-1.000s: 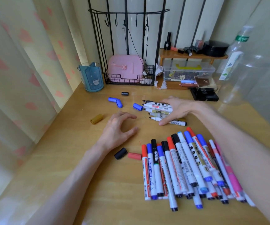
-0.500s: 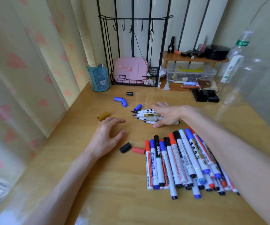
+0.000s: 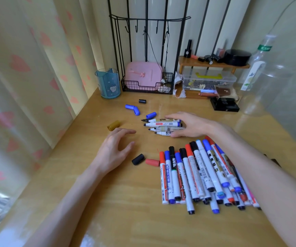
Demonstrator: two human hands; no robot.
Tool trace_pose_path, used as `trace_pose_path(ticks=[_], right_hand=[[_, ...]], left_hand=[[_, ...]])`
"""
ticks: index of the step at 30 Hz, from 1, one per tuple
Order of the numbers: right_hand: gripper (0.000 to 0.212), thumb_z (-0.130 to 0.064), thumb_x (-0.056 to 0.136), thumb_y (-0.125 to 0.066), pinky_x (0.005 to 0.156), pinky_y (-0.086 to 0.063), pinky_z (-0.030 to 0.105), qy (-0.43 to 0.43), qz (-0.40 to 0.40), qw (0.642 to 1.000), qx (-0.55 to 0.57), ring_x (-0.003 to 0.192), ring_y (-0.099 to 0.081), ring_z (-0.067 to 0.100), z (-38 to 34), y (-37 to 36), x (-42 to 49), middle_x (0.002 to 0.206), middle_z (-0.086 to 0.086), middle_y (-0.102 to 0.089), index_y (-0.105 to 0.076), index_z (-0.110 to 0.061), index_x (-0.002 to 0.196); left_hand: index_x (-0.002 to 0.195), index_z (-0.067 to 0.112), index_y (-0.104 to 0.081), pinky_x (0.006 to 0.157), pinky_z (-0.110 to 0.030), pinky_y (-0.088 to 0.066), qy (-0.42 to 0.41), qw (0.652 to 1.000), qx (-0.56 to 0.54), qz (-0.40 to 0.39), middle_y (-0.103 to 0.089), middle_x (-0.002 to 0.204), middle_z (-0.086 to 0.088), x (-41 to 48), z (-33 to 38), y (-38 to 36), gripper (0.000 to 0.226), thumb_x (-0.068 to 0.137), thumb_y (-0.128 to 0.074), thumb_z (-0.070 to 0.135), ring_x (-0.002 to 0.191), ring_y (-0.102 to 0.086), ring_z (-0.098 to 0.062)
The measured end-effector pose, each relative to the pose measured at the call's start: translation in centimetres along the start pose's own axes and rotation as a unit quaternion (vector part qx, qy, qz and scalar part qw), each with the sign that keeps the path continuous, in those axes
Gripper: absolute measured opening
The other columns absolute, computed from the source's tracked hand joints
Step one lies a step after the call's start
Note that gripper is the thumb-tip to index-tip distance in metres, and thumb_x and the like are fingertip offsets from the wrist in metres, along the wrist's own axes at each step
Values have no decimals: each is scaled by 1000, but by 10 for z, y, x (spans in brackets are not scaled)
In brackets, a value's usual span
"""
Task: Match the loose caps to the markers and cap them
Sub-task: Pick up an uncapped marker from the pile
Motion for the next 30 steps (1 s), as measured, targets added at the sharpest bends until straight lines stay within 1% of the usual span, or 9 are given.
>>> trace_pose_path(ticks=[4, 7, 10, 13, 17, 20, 24, 27, 30], right_hand=[[81, -45, 83, -83, 117, -38, 48, 11, 43, 999, 29, 141, -43, 17, 2, 7, -8, 151, -9, -45, -40, -46, 152], [53, -48, 79, -85, 111, -42, 50, 22, 76, 997, 24, 129, -49, 13, 4, 9, -13, 135, -14, -49, -58, -48, 125], [29, -47, 80, -84, 111, -39, 51, 27, 92, 995, 28, 125, -48, 12, 2, 7, -18, 126, -14, -50, -65, -44, 102], [27, -46, 81, -82, 116, -33, 52, 25, 103, 994, 15, 128, -44, 14, 0, 4, -20, 125, -10, -52, -67, -38, 103], [25, -42, 84, -80, 117, -29, 49, 10, 123, 992, 31, 133, -38, 15, -2, 5, -25, 126, -6, -55, -68, -34, 104], [19, -42, 88, -76, 111, -34, 48, 19, 146, 989, 28, 121, -42, 13, -7, 5, -29, 120, -9, -58, -65, -36, 101], [19, -37, 99, -63, 98, -30, 36, 11, 184, 982, 42, 115, -43, 14, -18, 15, -47, 116, -12, -60, -62, -28, 116], [15, -32, 105, -56, 96, -32, 33, 40, 195, 978, 66, 94, -53, 9, -33, 20, -71, 101, -11, -69, -58, -26, 118], [12, -25, 106, -55, 82, -37, 29, 77, 219, 971, 62, 85, -53, -3, -46, 12, -96, 95, -21, -59, -59, -27, 118]], left_hand=[[129, 31, -66, 109, -26, -39, -8, 1000, 7, 4, -61, 128, 12, -2, 4, 3, 31, 99, -67, 27, 128, -53, -11], [125, 31, -68, 108, -28, -41, -25, 1000, -1, 7, -62, 124, 14, -2, 12, 3, 29, 98, -69, 25, 125, -56, -11], [121, 35, -69, 107, -35, -47, -26, 999, -8, -23, -63, 123, 17, -5, 18, 0, 30, 93, -68, 45, 120, -59, -4], [113, 37, -70, 102, -36, -50, -26, 997, 1, -68, -63, 116, 22, -15, 20, -6, 43, 83, -64, 68, 113, -61, -2], [108, 39, -68, 103, -41, -49, -42, 995, 32, -89, -62, 113, 21, -23, 18, -8, 51, 77, -65, 79, 112, -59, -4], [107, 39, -68, 101, -42, -49, -45, 995, 41, -83, -62, 110, 21, -23, 17, -8, 48, 78, -66, 76, 110, -59, -5], [99, 37, -70, 95, -42, -50, -52, 994, 53, -81, -60, 103, 23, -24, 17, -9, 37, 83, -64, 70, 102, -59, -5], [99, 35, -70, 88, -38, -53, -43, 998, 21, -39, -67, 97, 21, -24, 21, -3, 17, 89, -75, 49, 94, -63, -4], [96, 29, -71, 78, -36, -54, -14, 997, -81, -15, -74, 92, 15, -23, 24, 0, 13, 89, -82, 25, 84, -68, -10]])
Point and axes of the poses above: each hand's wrist, its own x-axis towards the middle knuckle, its own y-axis out of the back of the hand, z = x × y, the point moved 8 cm from there along x, towards the middle knuckle
